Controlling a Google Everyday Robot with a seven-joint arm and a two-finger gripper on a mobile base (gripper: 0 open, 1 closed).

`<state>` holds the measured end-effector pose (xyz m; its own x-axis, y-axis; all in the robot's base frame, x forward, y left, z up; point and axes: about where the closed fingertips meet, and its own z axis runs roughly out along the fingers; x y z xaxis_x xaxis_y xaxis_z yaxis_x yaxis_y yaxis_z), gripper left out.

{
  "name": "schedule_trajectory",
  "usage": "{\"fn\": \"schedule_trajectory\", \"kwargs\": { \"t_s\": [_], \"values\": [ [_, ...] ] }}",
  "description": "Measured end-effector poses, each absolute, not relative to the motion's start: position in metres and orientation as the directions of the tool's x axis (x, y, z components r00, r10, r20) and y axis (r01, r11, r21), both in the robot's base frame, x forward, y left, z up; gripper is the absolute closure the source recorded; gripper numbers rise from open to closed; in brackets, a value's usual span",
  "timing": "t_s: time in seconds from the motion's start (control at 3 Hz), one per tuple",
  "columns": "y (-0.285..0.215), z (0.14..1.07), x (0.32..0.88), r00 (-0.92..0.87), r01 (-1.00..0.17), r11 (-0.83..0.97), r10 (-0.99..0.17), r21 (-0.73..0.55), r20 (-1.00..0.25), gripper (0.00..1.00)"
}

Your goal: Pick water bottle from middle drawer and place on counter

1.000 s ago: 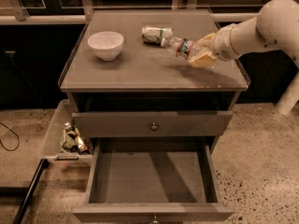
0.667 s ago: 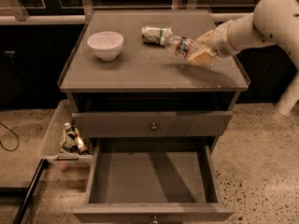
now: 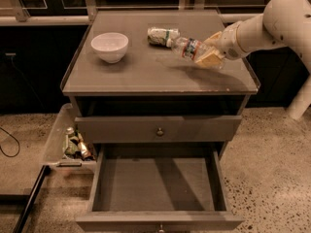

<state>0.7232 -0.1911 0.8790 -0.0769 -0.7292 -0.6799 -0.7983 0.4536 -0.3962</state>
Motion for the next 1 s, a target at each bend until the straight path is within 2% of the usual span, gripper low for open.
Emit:
{"fn": "schedule_trajectory", "kwargs": {
  "t_s": [0.67,1.0],
  "values": [
    [-0.191,0.879,0.7232,-0.077,-0.798,0.454,-0.729,-0.396,-0.68,0.11],
    [-0.191,0.8789,0.7232,-0.077,-0.798,0.453,-0.729,-0.396,-0.68,0.0]
  ]
}}
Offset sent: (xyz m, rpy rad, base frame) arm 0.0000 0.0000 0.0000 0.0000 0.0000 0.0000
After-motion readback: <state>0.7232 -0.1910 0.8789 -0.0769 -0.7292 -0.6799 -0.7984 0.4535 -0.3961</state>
